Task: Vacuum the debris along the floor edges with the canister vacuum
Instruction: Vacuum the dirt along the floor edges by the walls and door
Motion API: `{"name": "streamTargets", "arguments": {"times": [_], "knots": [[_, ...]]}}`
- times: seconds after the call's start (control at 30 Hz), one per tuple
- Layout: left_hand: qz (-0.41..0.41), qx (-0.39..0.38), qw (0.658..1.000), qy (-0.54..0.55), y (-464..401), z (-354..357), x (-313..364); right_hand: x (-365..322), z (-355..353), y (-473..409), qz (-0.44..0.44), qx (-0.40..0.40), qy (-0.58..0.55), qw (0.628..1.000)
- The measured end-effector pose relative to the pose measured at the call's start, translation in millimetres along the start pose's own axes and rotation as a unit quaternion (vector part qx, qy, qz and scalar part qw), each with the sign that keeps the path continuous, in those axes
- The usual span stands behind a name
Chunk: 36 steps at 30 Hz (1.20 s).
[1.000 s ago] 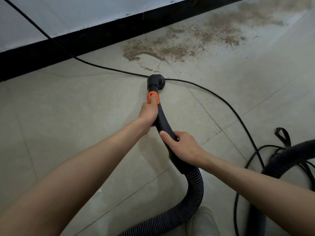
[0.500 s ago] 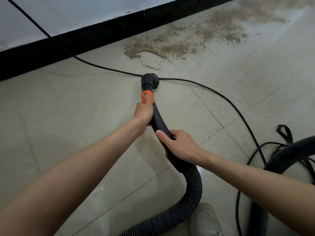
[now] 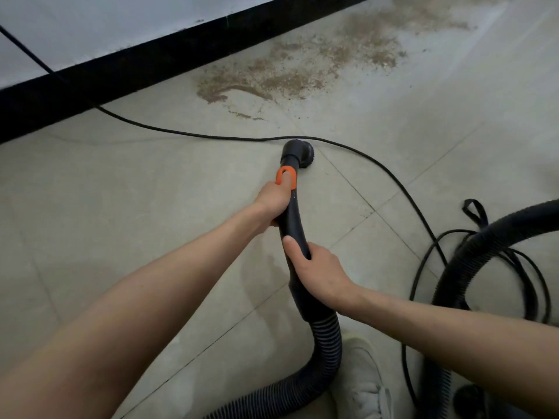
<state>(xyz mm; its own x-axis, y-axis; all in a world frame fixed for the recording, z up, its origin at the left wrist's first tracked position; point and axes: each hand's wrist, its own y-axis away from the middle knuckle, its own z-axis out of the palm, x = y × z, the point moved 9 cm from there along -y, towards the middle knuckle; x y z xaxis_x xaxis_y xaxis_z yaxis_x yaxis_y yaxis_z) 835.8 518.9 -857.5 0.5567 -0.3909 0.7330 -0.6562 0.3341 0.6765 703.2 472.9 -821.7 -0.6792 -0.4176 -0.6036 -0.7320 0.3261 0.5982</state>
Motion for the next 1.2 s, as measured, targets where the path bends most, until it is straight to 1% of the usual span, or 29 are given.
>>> {"name": "streamTargets", "arguments": {"times": [0.1, 0.17, 0.2, 0.27, 0.3, 0.33, 0.4, 0.43, 0.53, 0.6, 0.77, 0.9, 1.03, 1.1, 1.2], "knots": [[0.016, -0.02, 0.996, -0.083, 1, 13, 18, -1, 0, 1, 0.012, -0.022, -0.078, 0.997], [0.036, -0.025, 0.989, -0.14, 0, 15, 31, -9, 8, 0, 0.014, -0.07, -0.132, 0.989], [0.057, -0.027, 0.982, -0.18, 1, 15, 37, -13, 14, 0, 0.018, -0.104, -0.159, 0.982], [0.11, -0.03, 0.949, -0.292, 5, 14, 41, -15, 25, 0, 0.031, -0.17, -0.202, 0.964], [0.127, -0.035, 0.934, -0.331, 8, 12, 35, -12, 28, -1, 0.04, -0.191, -0.212, 0.958], [0.131, -0.051, 0.932, -0.335, 9, 9, 24, -7, 28, -3, 0.05, -0.201, -0.211, 0.955], [0.102, -0.108, 0.955, -0.258, 13, -1, -2, 4, 19, -11, 0.071, -0.184, -0.203, 0.959], [0.083, -0.12, 0.964, -0.222, 15, -9, -13, 11, 10, -17, 0.09, -0.156, -0.206, 0.962], [0.082, -0.119, 0.968, -0.203, 14, -26, -21, 30, -23, -42, 0.154, -0.04, -0.254, 0.954], [0.099, -0.117, 0.968, -0.199, 12, -28, -19, 33, -38, -57, 0.163, -0.008, -0.304, 0.939], [0.095, -0.156, 0.968, -0.175, 10, -14, -24, 32, -39, -78, 0.186, -0.014, -0.413, 0.892], [0.089, -0.19, 0.963, -0.167, 10, 0, -29, 42, -37, -81, 0.215, 0.017, -0.491, 0.844], [0.08, -0.208, 0.96, -0.168, 8, 8, -32, 46, -38, -82, 0.208, 0.036, -0.555, 0.805], [0.075, -0.211, 0.96, -0.168, 6, 11, -31, 46, -39, -84, 0.206, 0.044, -0.57, 0.794], [0.084, -0.199, 0.961, -0.175, 2, 13, -23, 43, -46, -91, 0.197, 0.048, -0.58, 0.789]]}}
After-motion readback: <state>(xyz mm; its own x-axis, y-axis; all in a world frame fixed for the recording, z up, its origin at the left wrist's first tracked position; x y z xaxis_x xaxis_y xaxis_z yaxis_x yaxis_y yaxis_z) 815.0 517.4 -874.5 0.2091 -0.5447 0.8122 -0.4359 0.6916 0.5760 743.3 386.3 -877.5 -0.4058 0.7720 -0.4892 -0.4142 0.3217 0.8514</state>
